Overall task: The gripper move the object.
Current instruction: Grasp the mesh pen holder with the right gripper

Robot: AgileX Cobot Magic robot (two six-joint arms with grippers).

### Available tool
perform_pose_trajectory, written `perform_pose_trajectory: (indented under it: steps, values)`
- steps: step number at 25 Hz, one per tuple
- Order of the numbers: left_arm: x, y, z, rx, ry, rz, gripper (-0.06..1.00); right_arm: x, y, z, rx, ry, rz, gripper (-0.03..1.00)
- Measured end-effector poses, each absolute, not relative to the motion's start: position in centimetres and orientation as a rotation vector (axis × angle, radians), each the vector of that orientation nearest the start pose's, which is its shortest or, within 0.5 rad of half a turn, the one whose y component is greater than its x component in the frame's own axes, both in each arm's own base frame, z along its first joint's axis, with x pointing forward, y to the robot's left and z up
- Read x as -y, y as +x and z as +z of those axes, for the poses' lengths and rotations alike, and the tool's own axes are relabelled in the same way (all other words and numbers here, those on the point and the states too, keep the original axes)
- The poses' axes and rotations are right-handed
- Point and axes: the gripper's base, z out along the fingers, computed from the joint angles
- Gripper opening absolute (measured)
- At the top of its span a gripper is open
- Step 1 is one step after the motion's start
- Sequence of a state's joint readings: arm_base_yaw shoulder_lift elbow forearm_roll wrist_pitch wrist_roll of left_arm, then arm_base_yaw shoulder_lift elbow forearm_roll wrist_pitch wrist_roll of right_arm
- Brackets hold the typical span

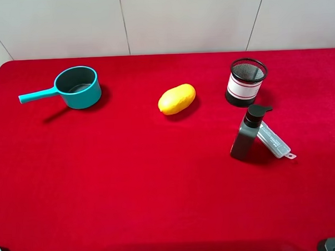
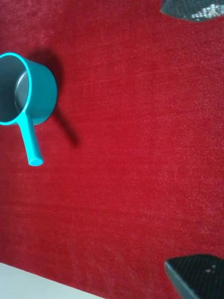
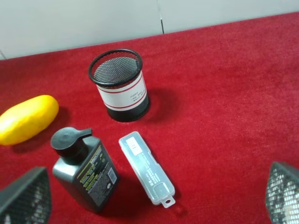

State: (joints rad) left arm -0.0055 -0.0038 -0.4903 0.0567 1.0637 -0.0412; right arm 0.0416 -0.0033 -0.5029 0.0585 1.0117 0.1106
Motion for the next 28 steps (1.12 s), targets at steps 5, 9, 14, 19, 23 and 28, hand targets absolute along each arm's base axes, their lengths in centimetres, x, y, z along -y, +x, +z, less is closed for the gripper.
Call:
perform_pose_trajectory:
  steps: [5, 9, 14, 19, 23, 28]
  values:
    - [-0.5, -0.5, 27.4, -2.052, -0.039, 0.039, 1.00, -0.6, 1.1, 29.3, -2.058, 0.032, 0.158, 0.69]
    - [-0.5, -0.5, 27.4, -2.052, -0.039, 0.039, 1.00, -0.7, 3.2, 30.8, -2.123, -0.005, 0.139, 0.69]
    - [-0.5, -0.5, 27.4, -2.052, -0.039, 0.039, 1.00, -1.0, 6.6, 32.6, -2.203, -0.036, 0.138, 0.69]
    - [-0.5, -0.5, 27.4, -2.052, -0.039, 0.039, 1.00, -1.2, 10.0, 34.0, -2.276, -0.036, 0.140, 0.69]
    - [-0.5, -0.5, 27.4, -2.052, -0.039, 0.039, 1.00, -1.3, 13.1, 34.8, -2.334, -0.070, 0.130, 0.69]
    - [-0.5, -0.5, 27.4, -2.052, -0.039, 0.039, 1.00, -1.5, 16.9, 35.6, -2.404, -0.121, 0.118, 0.69]
